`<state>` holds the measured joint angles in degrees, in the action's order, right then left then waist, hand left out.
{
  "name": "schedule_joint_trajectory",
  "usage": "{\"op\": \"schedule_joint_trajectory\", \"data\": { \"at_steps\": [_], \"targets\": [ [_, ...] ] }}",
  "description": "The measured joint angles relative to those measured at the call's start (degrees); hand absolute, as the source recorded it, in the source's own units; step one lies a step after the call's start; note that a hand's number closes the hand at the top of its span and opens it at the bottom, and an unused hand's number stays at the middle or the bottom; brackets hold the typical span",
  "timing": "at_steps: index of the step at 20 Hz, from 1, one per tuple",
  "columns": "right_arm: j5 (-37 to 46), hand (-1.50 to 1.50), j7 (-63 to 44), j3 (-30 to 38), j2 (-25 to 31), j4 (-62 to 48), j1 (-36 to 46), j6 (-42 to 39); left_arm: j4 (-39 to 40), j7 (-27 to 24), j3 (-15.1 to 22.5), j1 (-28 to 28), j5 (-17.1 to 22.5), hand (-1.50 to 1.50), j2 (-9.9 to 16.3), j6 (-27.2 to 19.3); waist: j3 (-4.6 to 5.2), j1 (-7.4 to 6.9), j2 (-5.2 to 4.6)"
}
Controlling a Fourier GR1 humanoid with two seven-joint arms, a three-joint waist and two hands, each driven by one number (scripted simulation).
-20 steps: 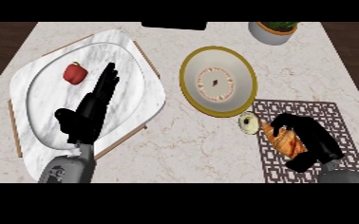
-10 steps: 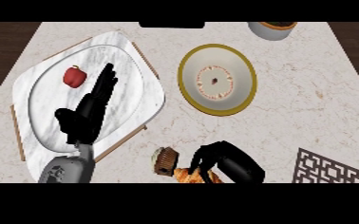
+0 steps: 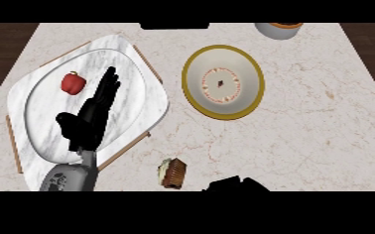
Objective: Pick the croissant from the placemat and place it in the bowl
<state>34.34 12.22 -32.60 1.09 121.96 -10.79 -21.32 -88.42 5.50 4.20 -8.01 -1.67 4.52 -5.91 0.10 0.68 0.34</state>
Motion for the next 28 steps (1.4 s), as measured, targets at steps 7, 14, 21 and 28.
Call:
{"op": "schedule_joint_trajectory", "data": {
  "at_steps": [7,14,21,28],
  "targets": [
    [-1.0,1.5,-23.06,-2.61,-1.11,10.96,9.84,0.24,-0.73,-0.44,-0.5,0.61,0.26,0.0,0.54,1.14,-0.02,-0.66,-0.22],
    [-5.38,1.5,-42.04,1.11,-1.09,8.77,29.51,6.08,0.53,-0.29,-0.72,-1.13,0.04,0.0,0.15,1.56,-0.03,-1.0,-0.32],
    [-6.6,1.5,-43.77,10.0,0.09,-3.7,42.73,6.59,-0.73,0.43,-0.39,-0.63,-0.55,0.0,-0.39,1.32,-0.06,-1.1,-0.39],
    [1.17,1.5,-34.33,14.83,4.61,-19.97,50.37,8.22,0.97,-0.86,-0.89,-1.39,-0.74,0.0,-0.65,1.41,-0.07,-1.36,-0.54]
  ]
}}
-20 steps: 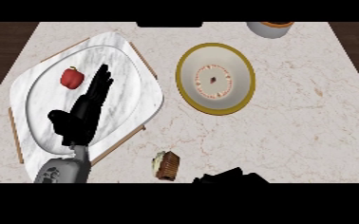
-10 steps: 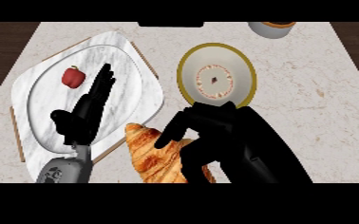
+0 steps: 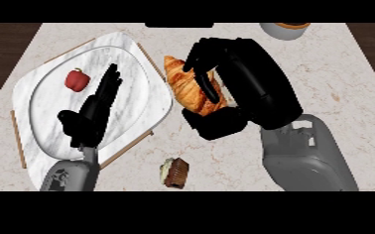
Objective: Pick the croissant from the placemat and place it in the bowl
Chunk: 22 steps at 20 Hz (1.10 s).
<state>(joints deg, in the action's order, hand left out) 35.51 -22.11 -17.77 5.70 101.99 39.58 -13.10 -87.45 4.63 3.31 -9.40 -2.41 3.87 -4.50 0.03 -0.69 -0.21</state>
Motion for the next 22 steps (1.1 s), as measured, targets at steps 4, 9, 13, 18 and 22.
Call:
{"op": "schedule_joint_trajectory", "data": {
  "at_steps": [4,9,13,18,22],
  "targets": [
    [2.99,1.5,7.25,3.08,0.69,-11.7,2.35,4.39,0.87,-0.52,-0.28,-0.17,0.18,0.0,0.0,0.49,-0.02,-0.09,-0.05],
    [5.86,1.5,15.96,5.76,1.8,-23.75,3.27,9.27,-0.89,0.52,-0.31,0.25,0.1,0.0,0.21,0.72,-0.04,-0.11,0.0],
    [7.58,1.5,22.4,8.05,2.04,-35.05,5.25,13.42,-1.72,0.93,0.16,0.56,-0.36,0.0,-0.26,0.45,-0.03,-0.24,-0.04],
    [6.08,-1.5,28.37,11.33,2.2,-47.91,7.54,13.54,-1.46,0.8,-0.02,0.77,-0.04,0.0,-0.25,1.03,-0.04,-0.5,-0.21],
    [3.52,-1.5,33.13,13.44,2.22,-56.88,9.57,9.94,-0.19,0.23,-0.21,-0.34,-0.28,0.0,-0.34,1.07,-0.05,-0.68,-0.33]
  ]
}}
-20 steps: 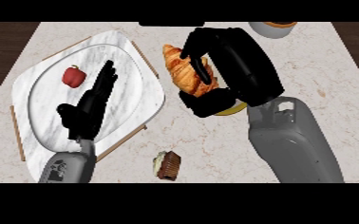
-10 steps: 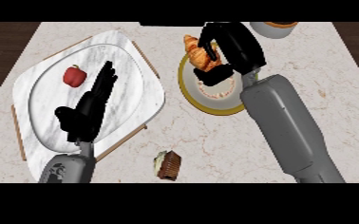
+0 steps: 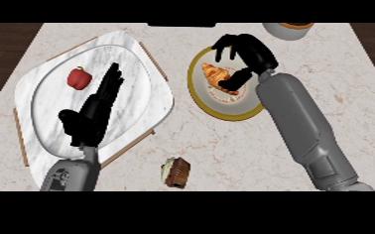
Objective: Pick the croissant from the placemat and place it in the bowl
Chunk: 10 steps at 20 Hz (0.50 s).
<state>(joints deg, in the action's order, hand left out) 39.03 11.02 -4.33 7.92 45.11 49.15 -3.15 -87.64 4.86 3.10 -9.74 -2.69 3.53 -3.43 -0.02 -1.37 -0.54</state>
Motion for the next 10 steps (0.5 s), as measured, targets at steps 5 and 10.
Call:
{"op": "schedule_joint_trajectory", "data": {
  "at_steps": [5,10],
  "targets": [
    [-3.87,-1.5,9.63,3.44,0.11,-7.74,1.52,-2.39,0.32,0.19,-0.55,-0.42,0.23,0.0,0.14,0.18,-0.02,-0.05,-0.01],
    [-9.53,-1.5,16.06,8.84,0.2,-9.07,3.1,-2.92,-1.17,0.99,0.01,0.26,-0.27,0.0,-0.2,-0.19,-0.03,0.18,0.18]
  ]
}}
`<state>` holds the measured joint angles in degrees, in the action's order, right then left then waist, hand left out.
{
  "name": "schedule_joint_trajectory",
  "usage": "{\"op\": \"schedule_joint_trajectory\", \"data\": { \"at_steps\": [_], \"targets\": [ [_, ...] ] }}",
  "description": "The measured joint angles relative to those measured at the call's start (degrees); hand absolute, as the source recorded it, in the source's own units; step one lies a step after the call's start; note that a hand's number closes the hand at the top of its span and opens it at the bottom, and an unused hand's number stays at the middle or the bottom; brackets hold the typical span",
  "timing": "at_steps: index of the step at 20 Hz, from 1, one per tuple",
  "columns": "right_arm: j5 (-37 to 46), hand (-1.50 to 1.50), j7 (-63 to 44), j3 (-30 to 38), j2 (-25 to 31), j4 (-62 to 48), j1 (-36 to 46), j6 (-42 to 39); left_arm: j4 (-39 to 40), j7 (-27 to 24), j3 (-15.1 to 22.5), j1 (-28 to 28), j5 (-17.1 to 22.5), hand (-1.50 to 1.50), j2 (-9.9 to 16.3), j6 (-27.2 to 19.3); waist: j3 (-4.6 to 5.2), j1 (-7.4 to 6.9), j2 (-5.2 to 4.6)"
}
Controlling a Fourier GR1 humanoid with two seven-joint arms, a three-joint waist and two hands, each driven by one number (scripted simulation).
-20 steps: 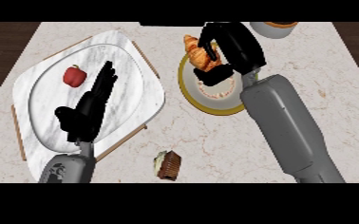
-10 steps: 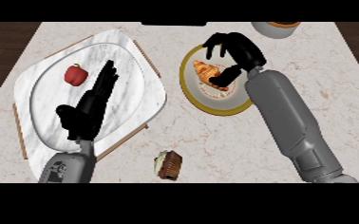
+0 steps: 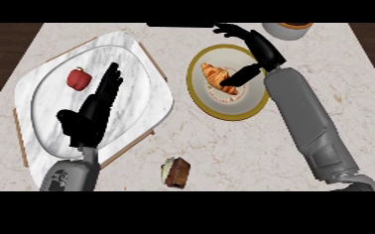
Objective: Pick the croissant from the placemat and place it in the bowl
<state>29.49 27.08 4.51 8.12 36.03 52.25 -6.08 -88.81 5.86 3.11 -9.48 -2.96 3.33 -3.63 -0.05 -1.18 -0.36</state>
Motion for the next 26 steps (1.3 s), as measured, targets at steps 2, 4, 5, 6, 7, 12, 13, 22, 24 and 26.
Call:
{"op": "schedule_joint_trajectory", "data": {
  "at_steps": [2,4,5,6,7,12,13,22,24,26],
  "targets": [
    [-2.04,-1.5,0.23,1.94,0.01,0.62,0.53,-0.07,0.51,-0.17,-0.22,0.01,0.03,0.0,-0.16,-0.12,0.02,0.29,0.1],
    [-4.03,-1.5,-0.76,3.36,-0.25,1.79,0.41,-0.8,0.5,-0.67,-0.09,0.65,-0.18,0.0,-0.35,-0.23,0.03,0.57,0.23],
    [-5.2,-1.5,-1.13,4.33,0.21,1.76,0.69,-1.79,0.91,-0.76,-0.32,0.45,-0.17,0.0,-0.34,-0.26,0.03,0.64,0.24],
    [-6.22,-1.5,-1.35,5.2,1.14,1.83,0.49,-3.01,0.08,-0.19,-0.62,0.67,0.11,0.0,0.1,0.03,0.05,0.67,0.28],
    [-7.17,-1.5,-1.71,5.8,1.64,2.11,-0.03,-4.13,0.35,-0.4,-0.86,0.51,0.12,0.0,0.24,0.09,0.04,0.79,0.31],
    [-12.67,-1.5,-3.89,9.66,5.4,1.84,-0.12,-11.36,0.23,-0.1,-1.08,0.42,0.19,0.0,0.07,0.07,0.05,0.92,0.32],
    [-13.73,-1.5,-4.33,10.26,5.92,1.47,0.03,-12.94,0.49,-0.24,-1.1,0.18,0.1,0.0,0.03,0.07,0.04,0.91,0.31],
    [-17.67,-1.5,1.46,12.23,13.11,-3.91,-1.61,-25.13,-0.25,-1.0,-0.2,1.79,-0.74,0.0,-0.37,0.41,0.02,0.55,0.17],
    [-17.79,-1.5,1.98,11.79,13.99,-3.62,-2.64,-26.41,-0.55,-0.55,0.38,1.89,-1.22,0.0,-1.13,-0.21,0.03,0.62,0.2],
    [-17.76,-1.5,2.3,11.32,14.87,-3.68,-3.43,-26.94,0.24,-0.82,-0.37,1.13,-0.87,0.0,-0.67,0.3,0.03,0.67,0.2]
  ]
}}
